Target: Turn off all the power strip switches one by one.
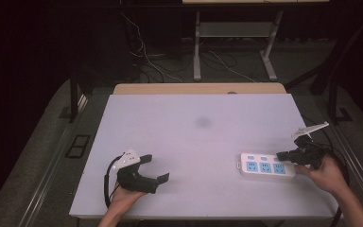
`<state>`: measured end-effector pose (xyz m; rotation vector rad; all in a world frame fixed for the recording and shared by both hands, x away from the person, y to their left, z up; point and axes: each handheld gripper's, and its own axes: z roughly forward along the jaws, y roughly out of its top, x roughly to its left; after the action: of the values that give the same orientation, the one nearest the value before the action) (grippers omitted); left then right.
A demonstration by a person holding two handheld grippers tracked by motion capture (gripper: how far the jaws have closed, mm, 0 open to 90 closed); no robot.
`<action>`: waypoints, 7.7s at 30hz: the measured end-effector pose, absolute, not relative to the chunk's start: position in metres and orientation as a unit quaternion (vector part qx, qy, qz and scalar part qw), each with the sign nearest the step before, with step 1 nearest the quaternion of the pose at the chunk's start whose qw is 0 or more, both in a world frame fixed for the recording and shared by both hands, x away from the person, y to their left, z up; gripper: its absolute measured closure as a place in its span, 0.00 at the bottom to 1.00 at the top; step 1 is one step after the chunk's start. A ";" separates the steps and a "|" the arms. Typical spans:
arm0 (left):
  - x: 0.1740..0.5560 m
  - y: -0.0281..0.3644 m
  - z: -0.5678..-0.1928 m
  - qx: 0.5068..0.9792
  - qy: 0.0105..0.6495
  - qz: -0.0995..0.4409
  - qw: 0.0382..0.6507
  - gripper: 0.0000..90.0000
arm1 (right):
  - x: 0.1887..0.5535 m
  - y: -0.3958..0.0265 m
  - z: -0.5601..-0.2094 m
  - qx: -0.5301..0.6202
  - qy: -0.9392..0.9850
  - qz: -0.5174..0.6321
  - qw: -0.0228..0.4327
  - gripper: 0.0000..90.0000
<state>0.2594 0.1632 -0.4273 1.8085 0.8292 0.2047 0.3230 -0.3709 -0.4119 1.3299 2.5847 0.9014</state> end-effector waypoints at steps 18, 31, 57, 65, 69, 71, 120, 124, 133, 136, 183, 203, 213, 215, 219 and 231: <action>0.260 0.162 -0.428 0.761 0.351 0.087 0.538 0.00 | 0.319 -0.372 -0.414 0.445 0.840 0.308 0.051 1.00; 0.261 0.162 -0.428 0.764 0.349 0.087 0.536 0.00 | 0.318 -0.365 -0.413 0.434 0.851 0.287 0.066 1.00; 0.260 0.168 -0.427 0.758 0.355 0.088 0.540 0.00 | 0.317 -0.375 -0.412 0.443 0.836 0.322 0.046 1.00; 0.260 0.168 -0.427 0.758 0.356 0.087 0.539 0.00 | 0.317 -0.369 -0.411 0.431 0.842 0.323 0.041 1.00; 0.260 0.168 -0.427 0.759 0.356 0.086 0.538 0.00 | 0.318 -0.364 -0.403 0.423 0.844 0.327 0.041 1.00; 0.260 0.168 -0.427 0.759 0.355 0.086 0.539 0.00 | 0.318 -0.362 -0.399 0.419 0.846 0.328 0.042 1.00; 0.260 0.168 -0.426 0.760 0.352 0.087 0.539 0.00 | 0.343 -0.322 -0.389 0.385 0.874 0.294 0.032 1.00; 0.260 0.168 -0.427 0.761 0.351 0.087 0.539 0.00 | 0.343 -0.320 -0.394 0.388 0.873 0.294 0.027 1.00; 0.260 0.168 -0.427 0.762 0.350 0.087 0.538 0.00 | 0.343 -0.322 -0.406 0.393 0.875 0.282 0.018 1.00; 0.260 0.168 -0.427 0.762 0.350 0.087 0.537 0.00 | 0.342 -0.323 -0.408 0.394 0.873 0.286 0.017 1.00; 0.261 0.169 -0.427 0.763 0.352 0.086 0.535 0.00 | 0.333 -0.332 -0.415 0.425 0.842 0.333 0.013 1.00; 0.261 0.168 -0.428 0.763 0.353 0.082 0.536 0.00 | 0.327 -0.327 -0.392 0.409 0.846 0.340 0.021 1.00; 0.261 0.168 -0.428 0.763 0.352 0.084 0.536 0.00 | 0.328 -0.310 -0.377 0.385 0.859 0.336 0.023 1.00; 0.261 0.169 -0.428 0.762 0.353 0.083 0.537 0.00 | 0.329 -0.306 -0.376 0.384 0.861 0.334 0.022 1.00; 0.261 0.169 -0.427 0.762 0.352 0.083 0.537 0.00 | 0.331 -0.301 -0.374 0.377 0.864 0.333 0.022 1.00; 0.261 0.169 -0.427 0.762 0.351 0.084 0.537 0.00 | 0.335 -0.290 -0.374 0.370 0.870 0.325 0.018 1.00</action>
<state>0.2608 0.1686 -0.4271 1.8143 0.8364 0.1996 0.3350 -0.2905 -0.3742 1.1501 2.7012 1.0098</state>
